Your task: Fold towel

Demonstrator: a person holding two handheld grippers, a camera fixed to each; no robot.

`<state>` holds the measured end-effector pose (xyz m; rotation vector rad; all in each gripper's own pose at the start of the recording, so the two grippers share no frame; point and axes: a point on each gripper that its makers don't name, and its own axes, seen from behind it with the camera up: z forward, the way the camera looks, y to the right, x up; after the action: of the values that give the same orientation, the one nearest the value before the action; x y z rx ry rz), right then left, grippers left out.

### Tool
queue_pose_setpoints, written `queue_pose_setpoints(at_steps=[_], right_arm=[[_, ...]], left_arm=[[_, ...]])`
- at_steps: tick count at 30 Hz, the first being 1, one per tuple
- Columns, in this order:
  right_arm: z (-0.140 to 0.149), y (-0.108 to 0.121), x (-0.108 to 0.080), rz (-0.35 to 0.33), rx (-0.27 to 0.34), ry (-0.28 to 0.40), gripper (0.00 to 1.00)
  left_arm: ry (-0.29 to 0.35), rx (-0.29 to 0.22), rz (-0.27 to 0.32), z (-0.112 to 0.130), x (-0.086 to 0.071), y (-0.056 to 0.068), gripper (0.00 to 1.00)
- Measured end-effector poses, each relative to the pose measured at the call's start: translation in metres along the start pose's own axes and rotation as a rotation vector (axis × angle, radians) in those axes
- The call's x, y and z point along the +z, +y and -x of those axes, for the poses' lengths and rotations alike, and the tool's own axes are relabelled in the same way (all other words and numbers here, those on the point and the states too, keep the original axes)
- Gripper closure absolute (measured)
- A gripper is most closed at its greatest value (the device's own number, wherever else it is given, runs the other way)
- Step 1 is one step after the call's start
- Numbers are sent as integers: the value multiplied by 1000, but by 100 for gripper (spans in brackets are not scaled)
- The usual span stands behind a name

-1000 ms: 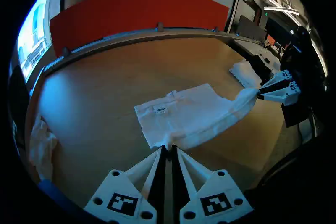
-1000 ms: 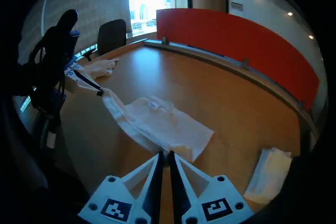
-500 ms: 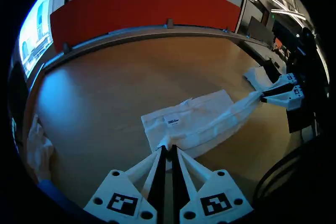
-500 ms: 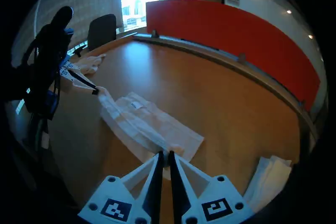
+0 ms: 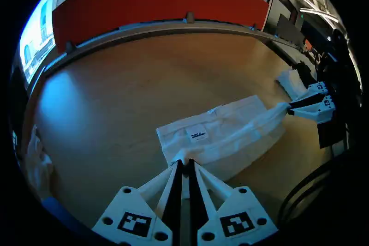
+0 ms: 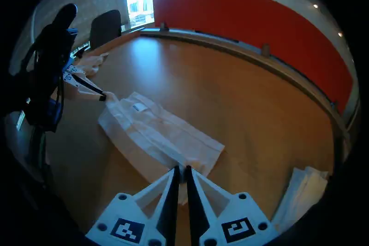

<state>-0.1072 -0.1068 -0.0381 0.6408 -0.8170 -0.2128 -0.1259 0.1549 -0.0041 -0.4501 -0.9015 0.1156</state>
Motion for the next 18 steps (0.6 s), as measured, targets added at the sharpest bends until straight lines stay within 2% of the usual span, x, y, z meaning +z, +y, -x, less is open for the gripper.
queue_pose_setpoints(at_steps=[5, 11, 18], right_arm=[[5, 7, 17, 4, 39, -22, 89], [5, 15, 32, 11, 78, -30, 89], [4, 22, 43, 38, 98, -34, 86]], left_arm=[[-7, -23, -7, 0, 19, -6, 91], [-15, -34, -14, -1, 34, -12, 89], [-20, -20, -51, -2, 45, -24, 76]])
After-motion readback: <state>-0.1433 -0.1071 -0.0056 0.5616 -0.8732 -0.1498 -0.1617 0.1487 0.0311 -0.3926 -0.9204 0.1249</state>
